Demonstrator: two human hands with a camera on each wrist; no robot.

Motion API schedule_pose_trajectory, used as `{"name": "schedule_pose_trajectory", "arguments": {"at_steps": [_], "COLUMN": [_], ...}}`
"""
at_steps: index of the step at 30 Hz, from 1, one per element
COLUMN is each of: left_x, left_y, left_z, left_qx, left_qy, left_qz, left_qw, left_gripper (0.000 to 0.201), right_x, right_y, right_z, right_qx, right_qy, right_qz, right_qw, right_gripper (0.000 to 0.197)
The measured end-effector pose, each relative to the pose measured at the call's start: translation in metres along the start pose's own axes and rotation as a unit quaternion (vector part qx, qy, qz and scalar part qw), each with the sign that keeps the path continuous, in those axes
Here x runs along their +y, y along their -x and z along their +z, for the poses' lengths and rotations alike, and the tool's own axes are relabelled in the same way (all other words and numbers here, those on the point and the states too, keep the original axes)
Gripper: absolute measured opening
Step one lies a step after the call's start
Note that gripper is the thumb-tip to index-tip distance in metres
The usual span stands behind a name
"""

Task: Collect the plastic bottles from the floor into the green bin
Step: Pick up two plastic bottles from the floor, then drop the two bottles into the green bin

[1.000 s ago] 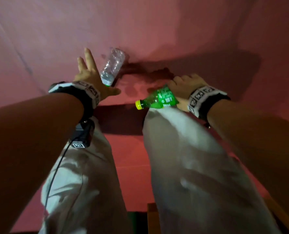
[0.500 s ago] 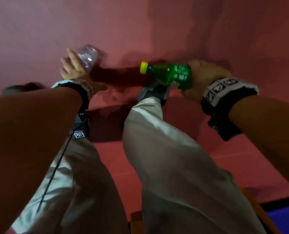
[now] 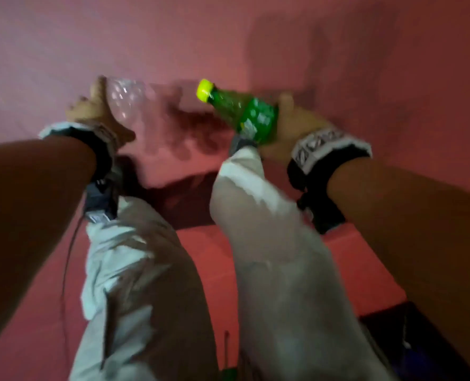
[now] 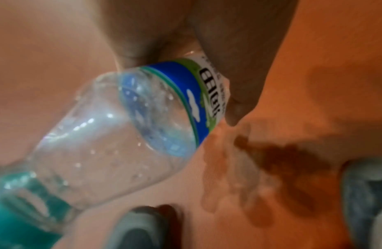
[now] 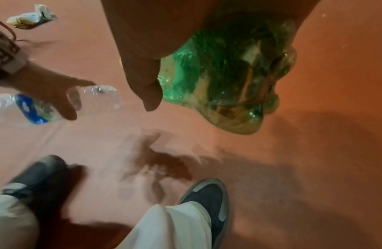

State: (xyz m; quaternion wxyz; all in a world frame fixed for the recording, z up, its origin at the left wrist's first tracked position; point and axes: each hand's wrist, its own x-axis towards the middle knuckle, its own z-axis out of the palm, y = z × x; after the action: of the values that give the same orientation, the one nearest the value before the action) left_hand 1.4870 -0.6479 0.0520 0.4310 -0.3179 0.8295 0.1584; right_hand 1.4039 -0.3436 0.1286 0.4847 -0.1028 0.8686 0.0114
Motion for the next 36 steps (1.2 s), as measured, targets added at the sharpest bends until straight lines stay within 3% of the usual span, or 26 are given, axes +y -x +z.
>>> {"name": "schedule_pose_trajectory", "arguments": {"at_steps": [2,4,6,9,12,15,18,19,22,25,27,28,32,36], "left_x": [0.000,0.015,0.059,0.151,0.241,0.297,0.323,0.325,0.318,0.303,0.295,0.285,0.240,0.187], "left_y": [0.054,0.116,0.177,0.296,0.451,0.611,0.729,0.760,0.851,0.930,0.975,1.005,1.091,1.164], "left_z": [-0.051,-0.121,-0.211,-0.347,-0.440,-0.467,-0.441,-0.424,-0.361,-0.296,-0.252,-0.224,-0.122,-0.031], "left_qx": [-0.001,0.006,0.012,0.075,0.164,0.226,0.267,0.272,0.259,0.244,0.228,0.221,0.175,0.073], "left_qy": [0.016,0.053,0.038,-0.017,-0.046,-0.083,-0.130,-0.139,-0.188,-0.237,-0.243,-0.243,-0.244,-0.239], "left_qz": [0.001,0.031,0.119,0.297,0.463,0.607,0.692,0.707,0.757,0.805,0.831,0.850,0.902,0.948], "left_qw": [1.000,0.998,0.992,0.952,0.870,0.757,0.658,0.638,0.569,0.487,0.446,0.412,0.310,0.195], "left_gripper": [0.122,0.107,0.089,0.092,0.100,0.100,0.097,0.090,0.077,0.079,0.084,0.085,0.077,0.064], "right_x": [-0.007,-0.016,-0.022,-0.020,-0.004,0.019,0.037,0.042,0.049,0.041,0.032,0.024,-0.010,-0.052], "right_y": [0.063,0.137,0.216,0.345,0.474,0.610,0.717,0.746,0.836,0.911,0.949,0.972,1.039,1.084], "right_z": [-0.032,-0.089,-0.152,-0.238,-0.301,-0.316,-0.289,-0.272,-0.204,-0.120,-0.068,-0.037,0.057,0.132], "right_qx": [-0.029,-0.013,0.054,0.207,0.352,0.472,0.525,0.528,0.535,0.520,0.504,0.495,0.444,0.394], "right_qy": [-0.027,-0.059,-0.092,-0.144,-0.169,-0.168,-0.174,-0.179,-0.199,-0.242,-0.246,-0.249,-0.279,-0.305], "right_qz": [0.049,0.085,0.117,0.180,0.235,0.322,0.404,0.433,0.532,0.618,0.664,0.688,0.755,0.805], "right_qw": [0.998,0.995,0.987,0.951,0.890,0.803,0.729,0.708,0.625,0.538,0.494,0.470,0.394,0.321], "right_gripper": [0.084,0.075,0.066,0.056,0.060,0.067,0.063,0.061,0.056,0.051,0.052,0.053,0.065,0.055]}}
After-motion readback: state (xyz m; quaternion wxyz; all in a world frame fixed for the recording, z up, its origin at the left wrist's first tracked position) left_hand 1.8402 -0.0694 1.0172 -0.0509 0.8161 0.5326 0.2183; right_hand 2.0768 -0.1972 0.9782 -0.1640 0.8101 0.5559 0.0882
